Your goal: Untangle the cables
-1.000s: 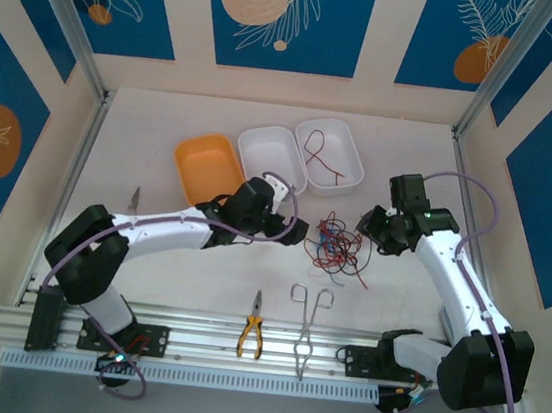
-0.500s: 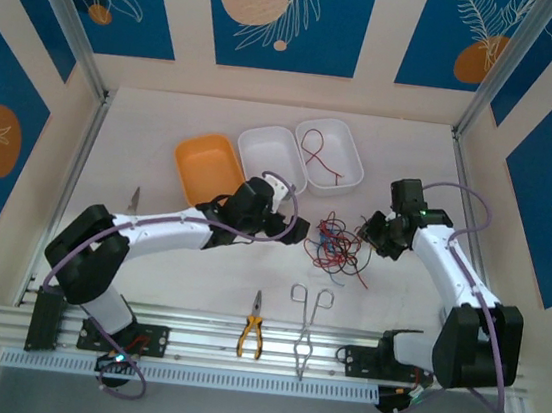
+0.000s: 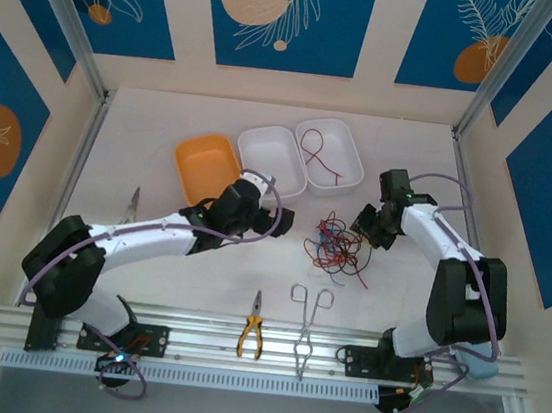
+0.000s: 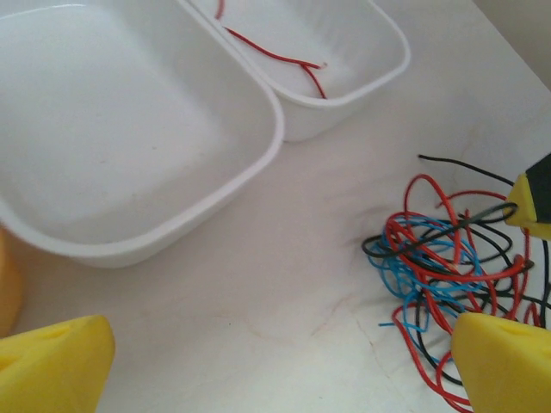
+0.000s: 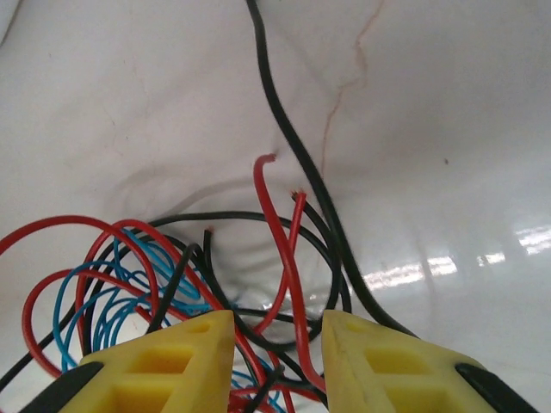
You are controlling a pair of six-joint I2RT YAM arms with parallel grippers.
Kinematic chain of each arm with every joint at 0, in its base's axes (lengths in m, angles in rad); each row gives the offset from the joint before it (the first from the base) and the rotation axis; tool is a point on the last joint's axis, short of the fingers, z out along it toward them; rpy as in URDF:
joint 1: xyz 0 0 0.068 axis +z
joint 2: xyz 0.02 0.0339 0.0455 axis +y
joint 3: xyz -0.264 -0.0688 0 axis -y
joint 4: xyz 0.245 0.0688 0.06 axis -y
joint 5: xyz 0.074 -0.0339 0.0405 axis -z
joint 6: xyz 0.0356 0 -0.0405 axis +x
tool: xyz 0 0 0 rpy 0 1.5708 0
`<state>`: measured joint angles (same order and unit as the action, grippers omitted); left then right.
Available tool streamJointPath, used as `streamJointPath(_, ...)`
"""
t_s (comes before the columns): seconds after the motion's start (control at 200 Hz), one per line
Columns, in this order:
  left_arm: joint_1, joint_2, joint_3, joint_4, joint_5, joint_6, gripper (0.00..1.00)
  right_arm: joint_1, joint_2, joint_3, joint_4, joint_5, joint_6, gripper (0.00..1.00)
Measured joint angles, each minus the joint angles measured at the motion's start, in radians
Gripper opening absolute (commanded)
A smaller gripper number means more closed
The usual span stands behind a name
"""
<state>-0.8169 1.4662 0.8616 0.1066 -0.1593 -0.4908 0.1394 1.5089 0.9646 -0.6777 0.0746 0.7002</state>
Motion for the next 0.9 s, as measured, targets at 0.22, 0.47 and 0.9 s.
streamJointPath(0.22, 0.034, -0.044, -0.043, -0.012, -0.027, -0.028, 1.0, 0.038, 0.06, 0.035, 0.004, 0.031, -0.019, 0.08)
streamJointPath(0.47, 0.036, -0.056, -0.048, -0.013, -0.013, -0.027, 1.0, 0.068, 0.036, 0.066, -0.019, 0.072, -0.02, 0.0)
streamJointPath(0.9, 0.036, 0.0, -0.049, 0.092, 0.155, -0.023, 1.0, 0.185, -0.185, 0.196, -0.146, 0.174, -0.037, 0.0)
